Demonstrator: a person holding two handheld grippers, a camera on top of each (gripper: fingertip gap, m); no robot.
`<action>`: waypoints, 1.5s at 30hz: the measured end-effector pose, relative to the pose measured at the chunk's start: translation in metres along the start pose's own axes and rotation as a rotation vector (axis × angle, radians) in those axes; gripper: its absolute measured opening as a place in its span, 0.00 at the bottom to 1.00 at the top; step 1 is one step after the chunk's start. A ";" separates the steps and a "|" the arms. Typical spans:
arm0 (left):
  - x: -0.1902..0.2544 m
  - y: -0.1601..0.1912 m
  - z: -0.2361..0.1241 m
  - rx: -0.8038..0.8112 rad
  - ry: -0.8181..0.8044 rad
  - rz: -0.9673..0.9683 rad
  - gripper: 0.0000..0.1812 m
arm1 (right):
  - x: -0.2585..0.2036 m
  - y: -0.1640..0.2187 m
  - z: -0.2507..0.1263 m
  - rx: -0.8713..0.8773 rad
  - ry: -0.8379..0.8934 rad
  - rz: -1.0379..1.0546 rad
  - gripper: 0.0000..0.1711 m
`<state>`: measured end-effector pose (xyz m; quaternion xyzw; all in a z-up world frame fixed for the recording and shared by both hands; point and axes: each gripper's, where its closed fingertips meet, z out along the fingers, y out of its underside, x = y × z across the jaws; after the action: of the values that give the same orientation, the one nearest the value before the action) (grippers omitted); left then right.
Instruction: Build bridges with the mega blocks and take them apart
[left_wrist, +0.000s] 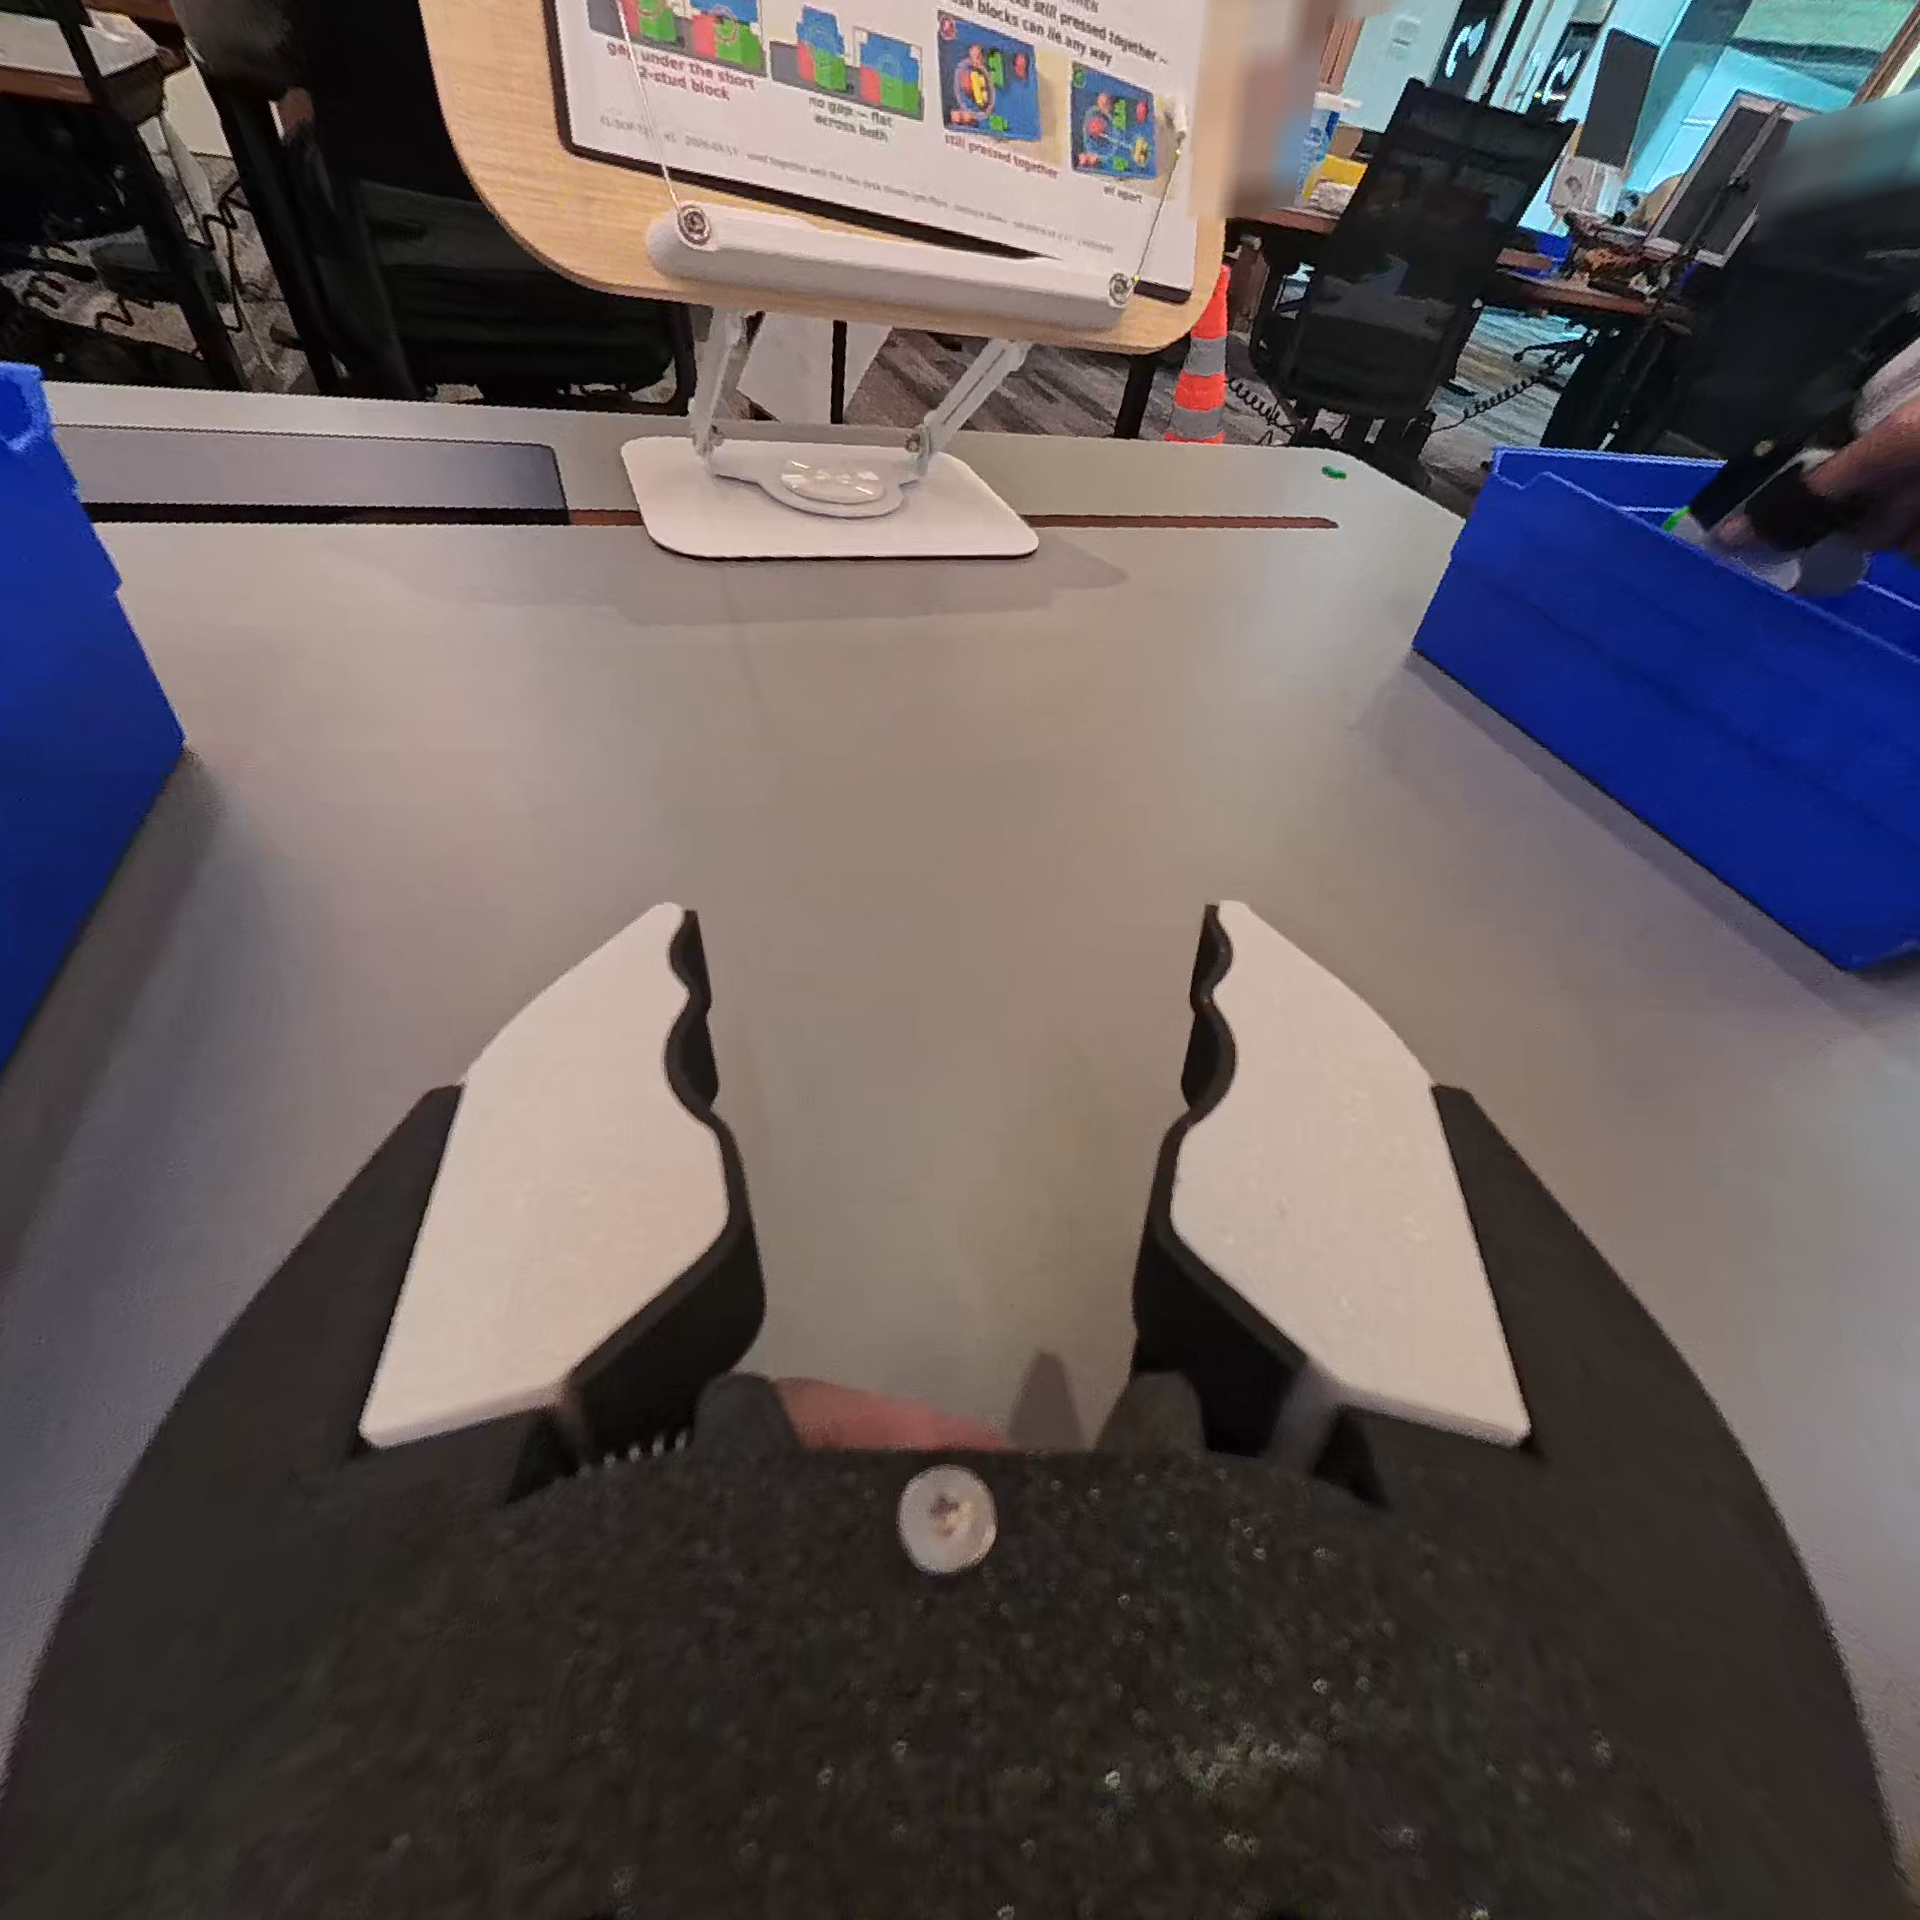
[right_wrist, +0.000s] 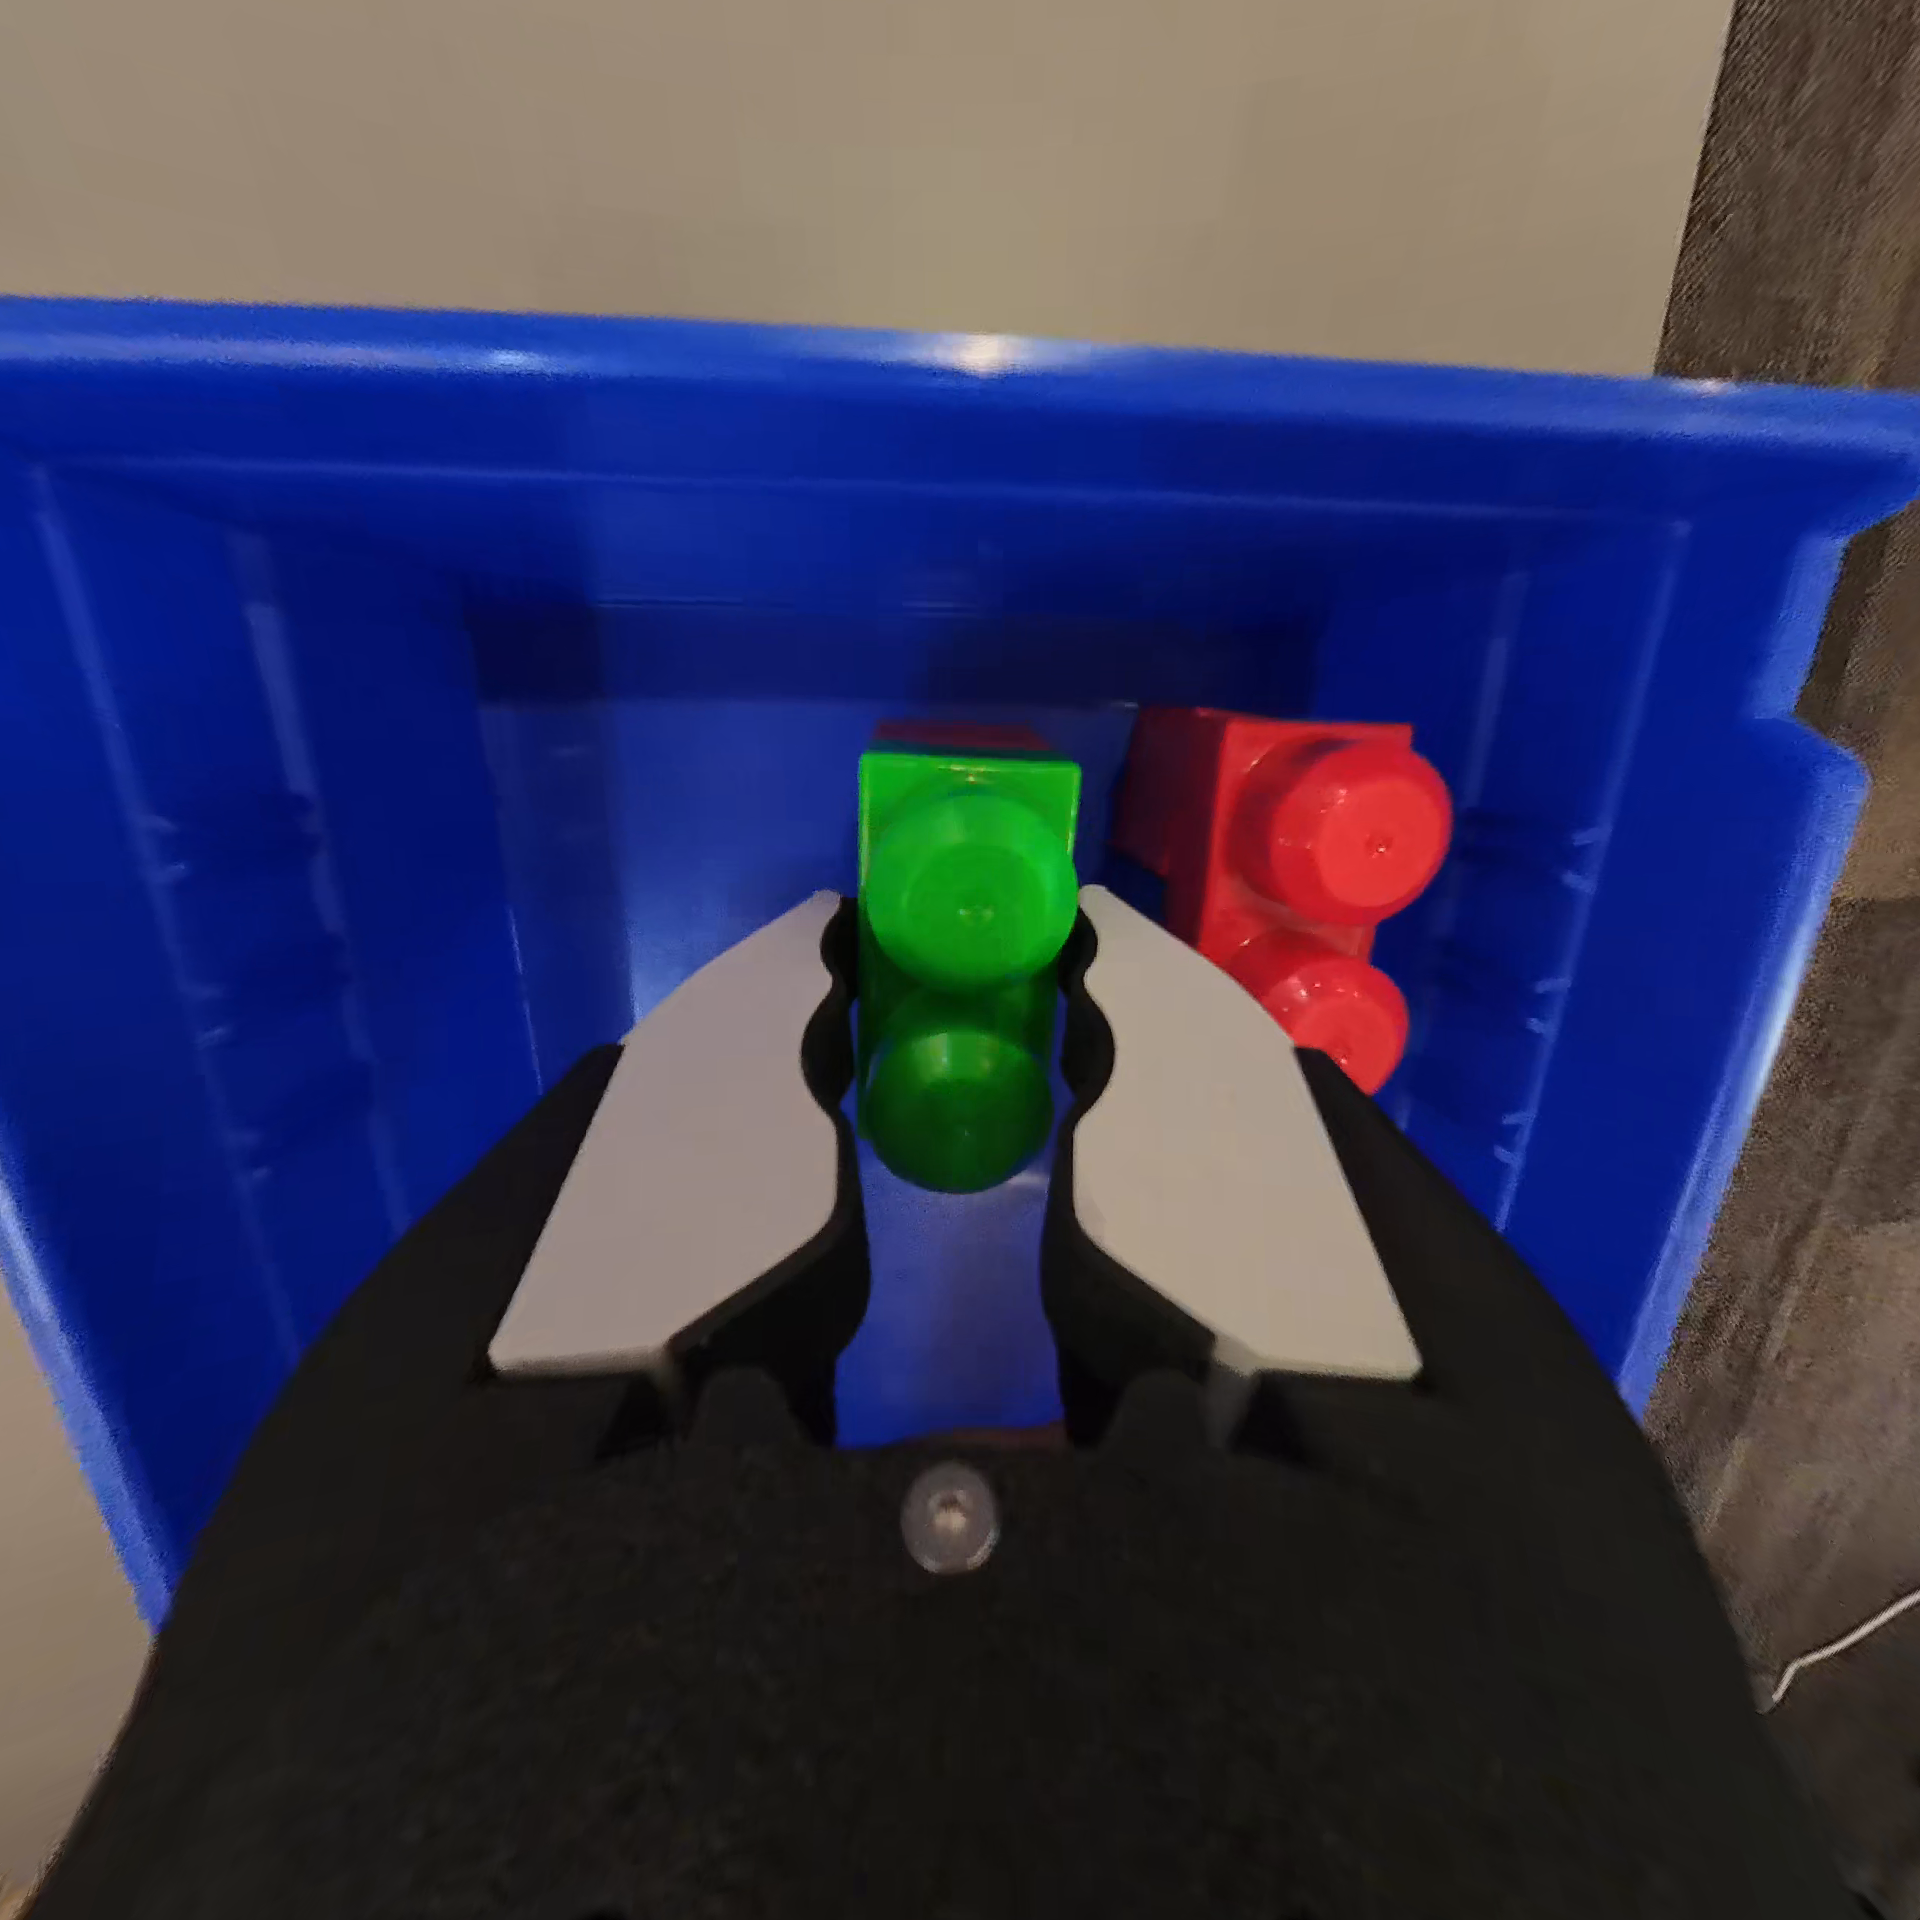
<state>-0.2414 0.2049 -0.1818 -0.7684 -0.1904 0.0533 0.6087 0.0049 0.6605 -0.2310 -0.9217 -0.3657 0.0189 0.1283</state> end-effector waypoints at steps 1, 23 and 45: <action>0.001 0.000 0.000 -0.001 0.004 0.002 0.49 | 0.001 0.001 0.003 -0.008 0.006 0.000 0.22; 0.007 0.002 0.004 0.007 0.030 0.045 0.49 | -0.035 -0.027 -0.178 0.606 0.067 -0.204 0.38; 0.000 -0.007 -0.001 0.069 -0.123 0.108 0.46 | -0.233 0.128 -0.121 1.224 -0.114 -0.114 0.50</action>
<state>-0.2422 0.2053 -0.1747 -0.7514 -0.1841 0.1397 0.6181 -0.0642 0.3863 -0.1600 -0.6572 -0.3435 0.2678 0.6151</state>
